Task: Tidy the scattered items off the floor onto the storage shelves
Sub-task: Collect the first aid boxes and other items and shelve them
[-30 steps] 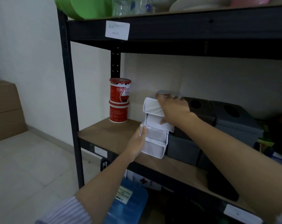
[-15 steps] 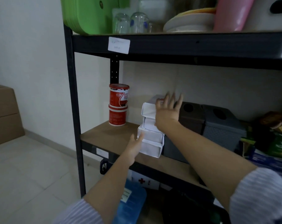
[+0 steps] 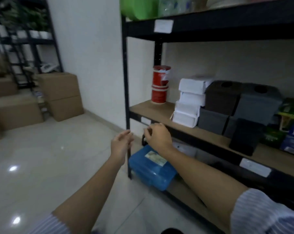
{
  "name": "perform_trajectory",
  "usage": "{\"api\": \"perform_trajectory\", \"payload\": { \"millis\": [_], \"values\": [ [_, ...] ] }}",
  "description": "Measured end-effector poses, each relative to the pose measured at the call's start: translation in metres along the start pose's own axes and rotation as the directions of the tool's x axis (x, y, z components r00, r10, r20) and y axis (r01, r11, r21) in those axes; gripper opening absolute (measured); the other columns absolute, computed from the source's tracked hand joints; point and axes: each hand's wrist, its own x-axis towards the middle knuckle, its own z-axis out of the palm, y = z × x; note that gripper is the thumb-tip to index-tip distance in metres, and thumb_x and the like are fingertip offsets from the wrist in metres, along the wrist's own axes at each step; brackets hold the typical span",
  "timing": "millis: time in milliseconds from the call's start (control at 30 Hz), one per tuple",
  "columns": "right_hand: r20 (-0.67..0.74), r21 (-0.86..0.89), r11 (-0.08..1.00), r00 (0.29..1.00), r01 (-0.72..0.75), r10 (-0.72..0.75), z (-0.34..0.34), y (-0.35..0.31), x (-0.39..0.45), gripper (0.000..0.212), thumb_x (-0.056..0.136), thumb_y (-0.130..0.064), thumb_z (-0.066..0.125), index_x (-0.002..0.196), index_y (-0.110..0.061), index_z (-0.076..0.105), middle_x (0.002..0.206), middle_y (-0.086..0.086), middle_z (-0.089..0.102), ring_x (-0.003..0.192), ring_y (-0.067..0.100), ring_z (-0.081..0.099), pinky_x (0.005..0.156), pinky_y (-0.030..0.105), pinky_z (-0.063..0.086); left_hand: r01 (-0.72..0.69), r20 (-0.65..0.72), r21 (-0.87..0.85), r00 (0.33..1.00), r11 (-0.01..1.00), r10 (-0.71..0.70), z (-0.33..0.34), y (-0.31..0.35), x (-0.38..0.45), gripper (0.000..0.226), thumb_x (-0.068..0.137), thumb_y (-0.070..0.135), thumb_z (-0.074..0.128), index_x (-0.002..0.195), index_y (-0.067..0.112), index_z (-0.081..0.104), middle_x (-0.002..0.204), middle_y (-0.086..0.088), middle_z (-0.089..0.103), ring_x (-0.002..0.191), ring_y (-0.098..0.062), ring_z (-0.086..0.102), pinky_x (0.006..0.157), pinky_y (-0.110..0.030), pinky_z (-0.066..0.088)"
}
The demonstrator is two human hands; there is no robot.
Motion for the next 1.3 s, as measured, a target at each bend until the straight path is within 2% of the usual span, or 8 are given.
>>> {"api": "perform_trajectory", "payload": {
  "millis": [200, 300, 467, 633, 933, 1067, 1167, 1300],
  "values": [
    [0.211, 0.29, 0.955, 0.977, -0.056, -0.006, 0.09, -0.081, -0.064, 0.043, 0.096, -0.032, 0.053, 0.057, -0.012, 0.05, 0.057, 0.003, 0.053, 0.059, 0.022, 0.052, 0.054, 0.033, 0.036, -0.003, -0.165, 0.269, 0.985, 0.963, 0.05, -0.144, -0.014, -0.051, 0.021, 0.091, 0.008, 0.066, 0.111, 0.003, 0.062, 0.09, -0.01, 0.067, 0.08, -0.019, 0.065, 0.069, -0.024, 0.054],
    [0.363, 0.306, 0.949, 0.931, -0.081, -0.037, 0.143, -0.11, -0.1, 0.052, 0.099, -0.043, 0.046, 0.064, -0.008, 0.06, 0.064, 0.004, 0.063, 0.062, 0.021, 0.059, 0.057, 0.034, 0.048, 0.08, -0.276, 0.318, 0.961, 0.945, 0.012, -0.207, -0.032, -0.076, 0.016, 0.092, 0.013, 0.065, 0.104, 0.003, 0.063, 0.09, -0.012, 0.068, 0.075, -0.019, 0.065, 0.064, -0.025, 0.055],
    [0.596, 0.417, 0.905, 0.775, -0.078, -0.208, 0.22, -0.153, -0.161, 0.054, 0.102, -0.043, 0.04, 0.073, -0.007, 0.068, 0.064, -0.004, 0.062, 0.065, 0.02, 0.063, 0.068, 0.034, 0.053, 0.228, -0.473, 0.327, 0.88, 0.917, -0.05, -0.302, -0.081, -0.115, 0.024, 0.096, 0.029, 0.06, 0.1, 0.006, 0.064, 0.087, -0.006, 0.07, 0.071, -0.016, 0.066, 0.057, -0.025, 0.051],
    [0.765, 0.454, 0.881, 0.565, -0.131, -0.309, 0.296, -0.177, -0.233, 0.034, 0.097, -0.035, 0.054, 0.079, -0.009, 0.067, 0.076, 0.006, 0.07, 0.072, 0.026, 0.066, 0.073, 0.04, 0.056, 0.326, -0.667, 0.238, 0.74, 0.915, -0.09, -0.375, -0.139, -0.179, 0.017, 0.099, 0.016, 0.055, 0.094, 0.004, 0.065, 0.079, -0.007, 0.067, 0.064, -0.015, 0.06, 0.052, -0.018, 0.049],
    [0.853, 0.45, 0.893, 0.299, -0.004, -0.429, 0.372, -0.217, -0.356, 0.028, 0.093, -0.03, 0.059, 0.085, -0.004, 0.066, 0.081, 0.009, 0.066, 0.074, 0.019, 0.058, 0.067, 0.029, 0.044, 0.46, -0.796, 0.166, 0.585, 0.872, -0.157, -0.453, -0.219, -0.283, 0.02, 0.099, 0.011, 0.053, 0.08, 0.006, 0.058, 0.074, -0.009, 0.058, 0.066, -0.014, 0.054, 0.053, -0.014, 0.044],
    [0.887, 0.414, 0.906, 0.266, -0.092, -0.378, 0.397, -0.243, -0.392, 0.028, 0.091, -0.017, 0.056, 0.065, -0.007, 0.05, 0.068, 0.011, 0.054, 0.068, 0.022, 0.057, 0.063, 0.038, 0.052, 0.578, -0.888, 0.14, 0.433, 0.804, -0.156, -0.47, -0.251, -0.316, 0.029, 0.098, 0.014, 0.053, 0.069, 0.017, 0.05, 0.071, -0.002, 0.05, 0.07, -0.017, 0.048, 0.069, -0.032, 0.041],
    [0.918, 0.356, 0.927, 0.229, -0.121, -0.323, 0.415, -0.263, -0.419, 0.024, 0.086, -0.012, 0.054, 0.062, -0.008, 0.051, 0.072, 0.014, 0.058, 0.073, 0.028, 0.062, 0.068, 0.039, 0.056, 0.587, -0.933, 0.013, 0.298, 0.81, -0.201, -0.473, -0.278, -0.352, 0.01, 0.095, 0.016, 0.056, 0.094, 0.012, 0.065, 0.092, -0.008, 0.06, 0.093, -0.027, 0.056, 0.078, -0.031, 0.043],
    [0.911, 0.35, 0.934, 0.205, 0.076, -0.358, 0.43, -0.278, -0.451, 0.017, 0.089, -0.02, 0.058, 0.077, -0.01, 0.051, 0.09, 0.014, 0.058, 0.091, 0.028, 0.06, 0.069, 0.025, 0.036, 0.551, -0.908, -0.105, 0.286, 0.828, -0.306, -0.485, -0.292, -0.386, 0.023, 0.096, 0.013, 0.054, 0.073, 0.017, 0.05, 0.076, -0.004, 0.047, 0.075, -0.025, 0.048, 0.073, -0.032, 0.039]
  ]
}}
